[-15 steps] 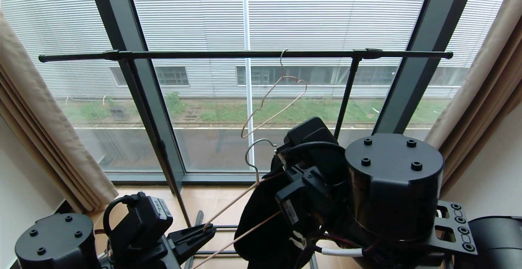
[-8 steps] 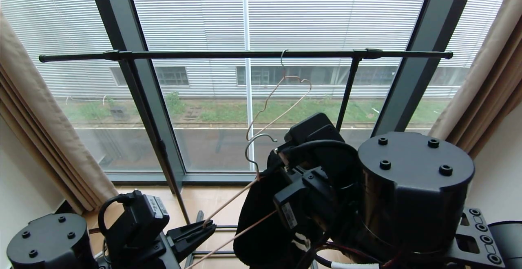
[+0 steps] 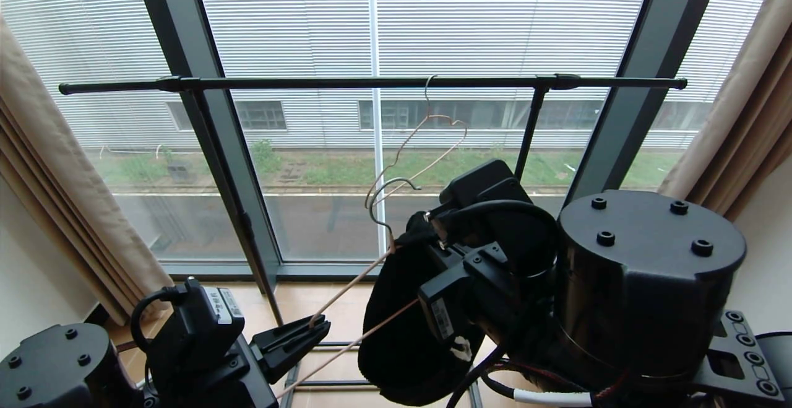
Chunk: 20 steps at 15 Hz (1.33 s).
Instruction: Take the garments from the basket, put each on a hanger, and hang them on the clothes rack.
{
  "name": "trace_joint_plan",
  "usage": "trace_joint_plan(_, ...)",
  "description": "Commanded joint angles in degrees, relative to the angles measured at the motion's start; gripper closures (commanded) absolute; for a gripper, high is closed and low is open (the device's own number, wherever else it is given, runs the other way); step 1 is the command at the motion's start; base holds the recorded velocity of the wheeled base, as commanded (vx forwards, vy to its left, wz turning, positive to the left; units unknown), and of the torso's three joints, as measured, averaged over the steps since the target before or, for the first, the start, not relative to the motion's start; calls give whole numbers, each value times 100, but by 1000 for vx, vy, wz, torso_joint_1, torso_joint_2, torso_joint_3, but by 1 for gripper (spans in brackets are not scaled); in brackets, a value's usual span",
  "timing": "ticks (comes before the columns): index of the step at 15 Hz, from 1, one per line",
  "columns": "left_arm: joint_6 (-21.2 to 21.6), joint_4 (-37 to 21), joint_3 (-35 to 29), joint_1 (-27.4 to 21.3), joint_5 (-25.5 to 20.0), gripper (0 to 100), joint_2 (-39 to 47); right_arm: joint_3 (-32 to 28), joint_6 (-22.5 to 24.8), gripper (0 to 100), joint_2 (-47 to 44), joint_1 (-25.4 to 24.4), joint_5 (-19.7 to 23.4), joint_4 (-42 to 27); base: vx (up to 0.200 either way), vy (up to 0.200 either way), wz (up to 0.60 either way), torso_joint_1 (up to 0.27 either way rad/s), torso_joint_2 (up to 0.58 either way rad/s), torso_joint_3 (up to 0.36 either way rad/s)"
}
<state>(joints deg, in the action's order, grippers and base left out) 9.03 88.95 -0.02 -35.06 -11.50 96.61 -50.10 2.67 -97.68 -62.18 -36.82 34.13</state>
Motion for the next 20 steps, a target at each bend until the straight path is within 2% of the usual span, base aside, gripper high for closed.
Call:
trace_joint_plan(1,2,-1,2,-1,-2,100,42,18,-3,100,-14,-4,-1,50,0,0,0,0,0,0)
trace_joint_plan(2,2,-1,2,-1,-2,100,33,27,5,0,4,-4,-1,102,0,0,0,0,0,0)
trace_joint_plan(6,2,8,2,-18,-2,100,25,-79,14,0,48,365,-1,111,0,0,0,0,0,0)
trace_joint_plan(12,2,8,2,-71,-2,100,16,-61,14,0,100,426,-1,102,0,0,0,0,0,0)
trace_joint_plan(14,2,8,2,-71,-2,100,16,45,49,0,303,743,157,41,0,0,0,0,0,0)
trace_joint_plan(17,-77,-10,2,-80,-2,100,16,537,313,0,795,1323,1335,-65,0,0,0,0,0,0)
trace_joint_plan(20,-104,-10,2,-106,-2,100,7,756,700,0,1436,1894,2829,-794,0,0,0,0,0,0)
